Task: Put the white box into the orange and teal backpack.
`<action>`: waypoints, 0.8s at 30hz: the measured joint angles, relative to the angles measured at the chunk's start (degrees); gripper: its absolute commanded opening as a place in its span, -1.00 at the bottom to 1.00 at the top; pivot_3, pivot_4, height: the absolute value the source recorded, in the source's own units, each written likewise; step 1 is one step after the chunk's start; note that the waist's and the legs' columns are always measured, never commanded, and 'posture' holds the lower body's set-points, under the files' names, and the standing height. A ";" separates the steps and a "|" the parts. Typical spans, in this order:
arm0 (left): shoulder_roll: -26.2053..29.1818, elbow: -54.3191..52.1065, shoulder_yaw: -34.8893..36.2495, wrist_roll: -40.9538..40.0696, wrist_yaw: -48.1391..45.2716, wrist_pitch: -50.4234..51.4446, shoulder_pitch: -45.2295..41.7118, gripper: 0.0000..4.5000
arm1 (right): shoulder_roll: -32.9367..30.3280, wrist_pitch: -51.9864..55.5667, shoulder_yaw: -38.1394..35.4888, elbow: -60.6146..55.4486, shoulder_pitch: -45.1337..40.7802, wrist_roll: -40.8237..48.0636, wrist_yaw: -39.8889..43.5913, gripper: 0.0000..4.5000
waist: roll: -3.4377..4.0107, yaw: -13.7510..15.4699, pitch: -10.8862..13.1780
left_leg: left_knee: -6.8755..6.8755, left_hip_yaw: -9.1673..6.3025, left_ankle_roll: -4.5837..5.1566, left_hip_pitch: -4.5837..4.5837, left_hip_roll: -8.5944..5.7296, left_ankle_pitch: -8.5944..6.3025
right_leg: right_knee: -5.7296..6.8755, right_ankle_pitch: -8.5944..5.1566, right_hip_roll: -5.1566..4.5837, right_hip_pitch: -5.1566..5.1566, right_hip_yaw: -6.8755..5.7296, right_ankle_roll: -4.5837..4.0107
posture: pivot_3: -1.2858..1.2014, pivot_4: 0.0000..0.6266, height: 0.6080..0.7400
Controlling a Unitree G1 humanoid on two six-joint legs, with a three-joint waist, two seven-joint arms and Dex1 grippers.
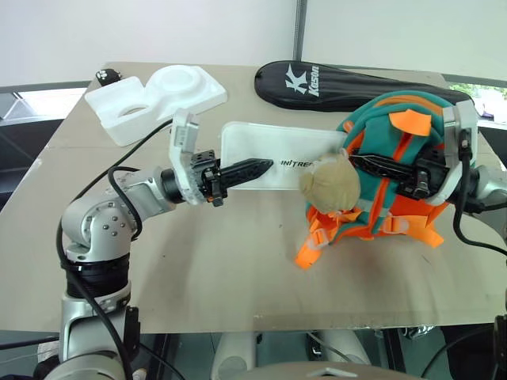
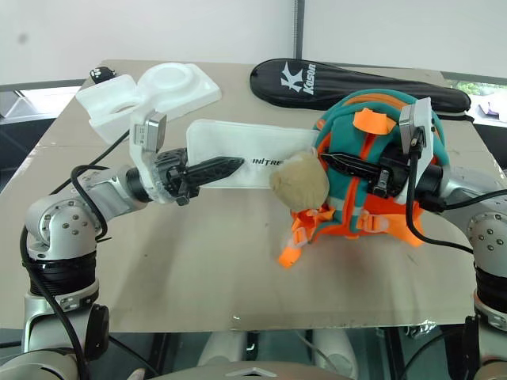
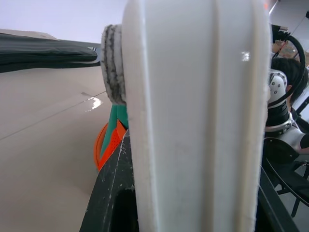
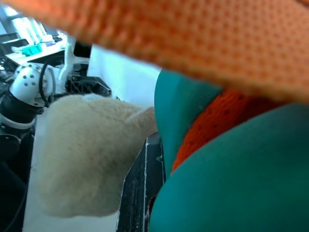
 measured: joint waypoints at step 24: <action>0.03 -1.16 -6.83 9.75 -5.58 -12.02 -1.21 -0.50 | -3.67 1.16 -2.54 3.37 4.07 1.47 3.18 -0.97 | -0.01 0.15 -0.01 | 0.06 0.04 0.00 0.06 -0.03 0.00 | -0.04 0.01 0.00 0.09 0.09 0.00 | 0.03 -0.52 1.00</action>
